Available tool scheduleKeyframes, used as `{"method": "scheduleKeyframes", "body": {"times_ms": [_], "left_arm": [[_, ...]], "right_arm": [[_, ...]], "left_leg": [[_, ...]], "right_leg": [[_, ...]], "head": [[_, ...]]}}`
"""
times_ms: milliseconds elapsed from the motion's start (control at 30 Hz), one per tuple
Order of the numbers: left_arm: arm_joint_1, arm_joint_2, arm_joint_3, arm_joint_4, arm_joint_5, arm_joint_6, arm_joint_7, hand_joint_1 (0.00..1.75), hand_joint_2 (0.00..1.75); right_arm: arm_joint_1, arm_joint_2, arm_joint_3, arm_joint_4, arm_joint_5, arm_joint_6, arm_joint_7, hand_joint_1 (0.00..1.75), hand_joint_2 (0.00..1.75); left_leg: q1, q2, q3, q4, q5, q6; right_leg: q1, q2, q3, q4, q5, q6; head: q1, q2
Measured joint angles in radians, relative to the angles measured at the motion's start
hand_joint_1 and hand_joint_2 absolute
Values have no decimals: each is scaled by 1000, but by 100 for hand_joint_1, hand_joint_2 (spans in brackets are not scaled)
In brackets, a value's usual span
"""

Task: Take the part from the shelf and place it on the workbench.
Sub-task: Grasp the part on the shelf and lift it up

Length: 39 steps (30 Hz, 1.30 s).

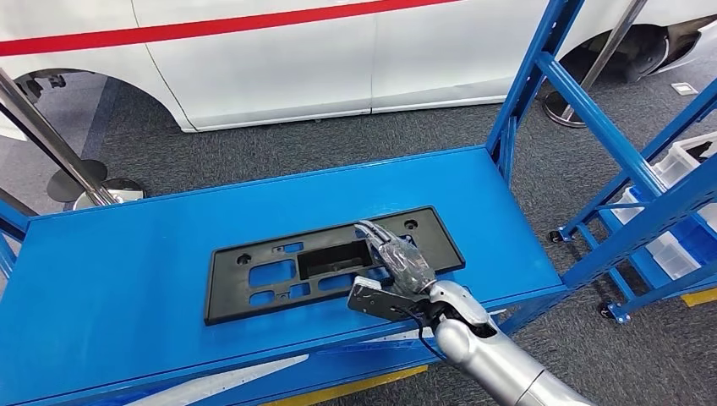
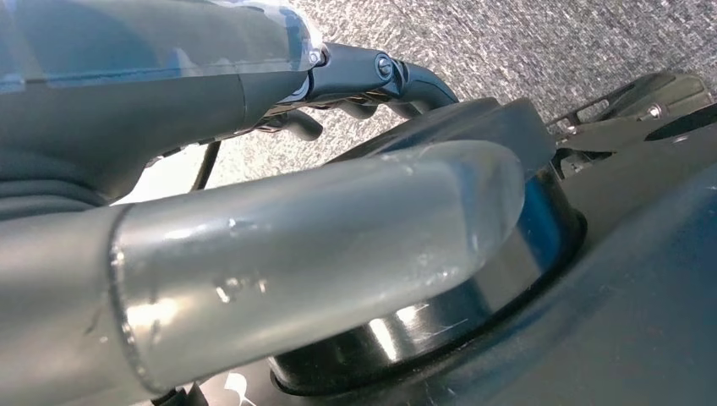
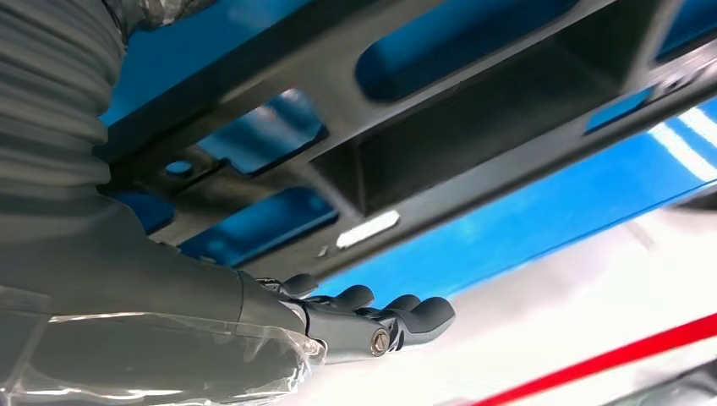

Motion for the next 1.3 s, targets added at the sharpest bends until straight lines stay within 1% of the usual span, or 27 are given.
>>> {"method": "scheduleKeyframes", "body": {"times_ms": [33,100,133,167,267,333,367,467,633,767,867,1000,1167,1300], "left_arm": [[0,0,0,0,-1,0,1,0,0],[-1,0,0,0,-2,-1,4,0,0],[-1,0,0,0,-3,-1,5,0,0],[-1,0,0,0,-3,-1,6,0,0],[-2,0,0,0,-3,-1,11,0,0],[-3,0,1,0,-4,-1,14,0,0],[-3,0,2,0,-4,-1,14,0,0],[-3,0,3,0,-6,-1,15,0,0],[-3,0,3,0,-9,-1,14,0,0],[-3,0,3,0,-16,-1,10,0,0],[-3,0,3,0,-17,-1,10,0,0],[-3,0,3,0,-19,0,6,0,175],[-7,0,7,0,-12,7,2,0,175],[-16,0,19,0,-7,-1,22,0,175]], "right_arm": [[-2,0,0,8,41,-23,14,52,175],[-7,0,1,27,121,-67,40,134,175],[-8,0,1,37,157,-83,52,160,175],[-8,0,1,46,189,-97,63,162,175],[-8,0,1,74,277,-129,89,158,175],[-7,0,-1,87,313,-143,97,154,175],[-5,0,-2,90,325,-148,98,155,175],[0,0,-8,93,341,-156,99,160,175],[3,-2,-12,92,349,-157,101,161,175],[23,-17,-37,53,382,-158,116,161,175],[37,-24,-48,34,389,-158,122,166,175],[54,-32,-55,13,393,-158,127,169,175],[80,-42,-74,-15,402,-153,134,169,175],[98,-46,-93,-33,404,-146,135,169,175]], "left_leg": [[0,0,0,0,0,0],[0,0,0,0,0,0],[0,0,0,0,0,0],[0,0,0,0,0,0],[0,0,0,0,0,0],[0,0,0,0,0,0],[0,0,0,0,0,0],[0,0,0,0,0,0],[0,0,1,0,0,0],[0,0,1,0,0,0],[0,0,2,0,0,0],[0,0,2,0,0,0],[0,0,2,0,0,0],[0,0,2,0,0,0]], "right_leg": [[0,0,0,0,0,0],[0,0,0,0,0,0],[0,0,0,0,0,0],[0,0,0,0,0,0],[0,0,0,0,0,0],[0,0,0,0,0,0],[0,0,0,0,0,0],[0,0,0,0,0,0],[0,0,0,0,0,0],[0,0,1,0,0,0],[0,0,1,0,0,0],[0,0,1,0,0,0],[0,0,1,0,0,0],[0,0,2,0,0,0]], "head": [[0,0],[0,0],[0,0],[0,0],[0,0],[0,0],[0,0],[0,0],[0,0],[0,0],[0,0],[0,0],[0,0],[0,0]]}}
